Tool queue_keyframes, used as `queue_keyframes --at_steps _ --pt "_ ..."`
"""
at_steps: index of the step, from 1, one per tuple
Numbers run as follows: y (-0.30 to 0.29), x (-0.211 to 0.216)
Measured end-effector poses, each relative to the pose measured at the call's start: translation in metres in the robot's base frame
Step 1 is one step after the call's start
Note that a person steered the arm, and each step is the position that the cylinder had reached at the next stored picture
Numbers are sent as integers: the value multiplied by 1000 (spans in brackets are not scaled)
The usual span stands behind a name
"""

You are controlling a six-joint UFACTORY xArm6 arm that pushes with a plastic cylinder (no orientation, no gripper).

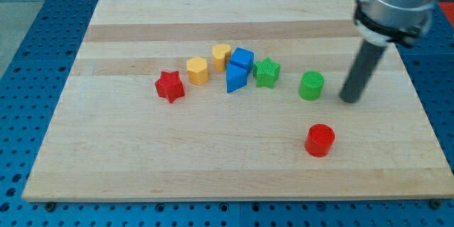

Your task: Push red circle to the green circle

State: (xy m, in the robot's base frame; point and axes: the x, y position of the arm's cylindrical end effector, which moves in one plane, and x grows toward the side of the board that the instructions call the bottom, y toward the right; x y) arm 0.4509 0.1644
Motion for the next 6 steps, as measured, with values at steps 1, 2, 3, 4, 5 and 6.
queue_keyframes --at_steps 1,2,3,4,5,6 --pt "-88 -31" --pt "-119 -25" --pt "2 33" --pt "-2 119" --pt "-56 125" --pt "-63 71"
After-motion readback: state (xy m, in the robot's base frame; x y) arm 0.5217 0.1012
